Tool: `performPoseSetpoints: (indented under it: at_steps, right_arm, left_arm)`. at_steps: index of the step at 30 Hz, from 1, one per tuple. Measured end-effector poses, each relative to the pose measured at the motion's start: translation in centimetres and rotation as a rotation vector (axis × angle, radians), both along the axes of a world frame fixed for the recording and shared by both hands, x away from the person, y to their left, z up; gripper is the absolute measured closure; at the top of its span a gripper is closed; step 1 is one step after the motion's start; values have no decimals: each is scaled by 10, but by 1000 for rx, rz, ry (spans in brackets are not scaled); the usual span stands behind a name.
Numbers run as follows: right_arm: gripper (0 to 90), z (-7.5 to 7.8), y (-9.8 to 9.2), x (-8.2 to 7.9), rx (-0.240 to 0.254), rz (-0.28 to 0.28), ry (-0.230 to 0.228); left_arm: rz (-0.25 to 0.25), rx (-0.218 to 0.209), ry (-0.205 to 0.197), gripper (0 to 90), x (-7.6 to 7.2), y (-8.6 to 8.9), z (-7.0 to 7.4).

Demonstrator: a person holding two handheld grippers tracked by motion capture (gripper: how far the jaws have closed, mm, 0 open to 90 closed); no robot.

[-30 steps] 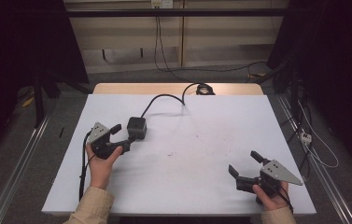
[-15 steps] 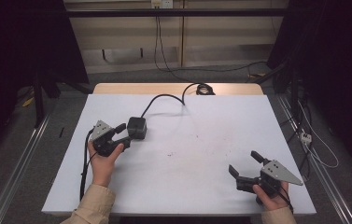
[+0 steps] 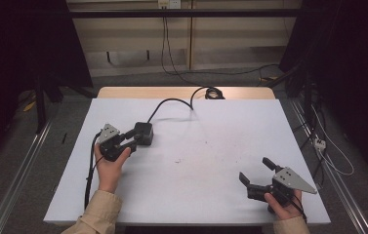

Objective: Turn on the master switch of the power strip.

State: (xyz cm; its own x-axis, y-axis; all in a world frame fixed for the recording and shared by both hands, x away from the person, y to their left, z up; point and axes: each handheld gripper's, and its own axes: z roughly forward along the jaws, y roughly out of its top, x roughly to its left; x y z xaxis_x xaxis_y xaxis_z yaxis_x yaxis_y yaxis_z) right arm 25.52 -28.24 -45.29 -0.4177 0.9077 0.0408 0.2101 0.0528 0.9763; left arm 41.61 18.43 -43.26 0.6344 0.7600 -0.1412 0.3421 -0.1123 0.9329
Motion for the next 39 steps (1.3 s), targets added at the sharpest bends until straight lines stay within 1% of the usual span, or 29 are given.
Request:
performPoseSetpoints:
  at_steps: [1,4,5,9,10,11,14,15,19,23,24,25,26,29,34,39]
  right_arm:
    - [16,0,0,0,2,0,0]
    - [16,0,0,0,3,1,-1]
    - [16,0,0,0,2,1,-1]
    - [16,0,0,0,3,1,-1]
    - [16,0,0,0,3,1,-1]
    - [16,0,0,0,2,1,-2]
    - [16,0,0,0,4,-3,-3]
    - [16,0,0,0,3,-3,-4]
    - [16,0,-1,0,1,0,-2]
    - [17,0,-1,0,-1,2,-3]
    - [18,0,-1,0,2,1,-2]
    - [18,0,-1,0,2,1,-2]
    - [19,0,0,-1,3,3,2]
    - [21,0,0,-1,4,4,-2]
    - [22,0,0,-1,2,7,0]
    - [22,0,0,-1,4,7,2]
  left_arm:
    - [-4,-12,7,616,1,1,1]
    - [0,-8,8,628,2,2,1]
    - [0,-11,14,647,3,2,1]
    - [5,5,16,675,4,1,1]
    - [9,1,21,686,4,1,0]
    - [8,13,18,693,5,1,0]
    - [10,12,20,715,6,1,0]
    - [12,20,25,723,7,0,1]
    - [2,28,28,757,9,-1,1]
    - [3,36,33,778,10,-4,0]
    - [3,44,35,782,10,-4,0]
    - [3,42,37,782,11,-5,0]
    - [0,40,40,801,11,-4,0]
    - [3,38,41,814,12,-5,-1]
    - [4,52,40,834,14,-3,-1]
    - [18,46,41,841,15,-2,-2]
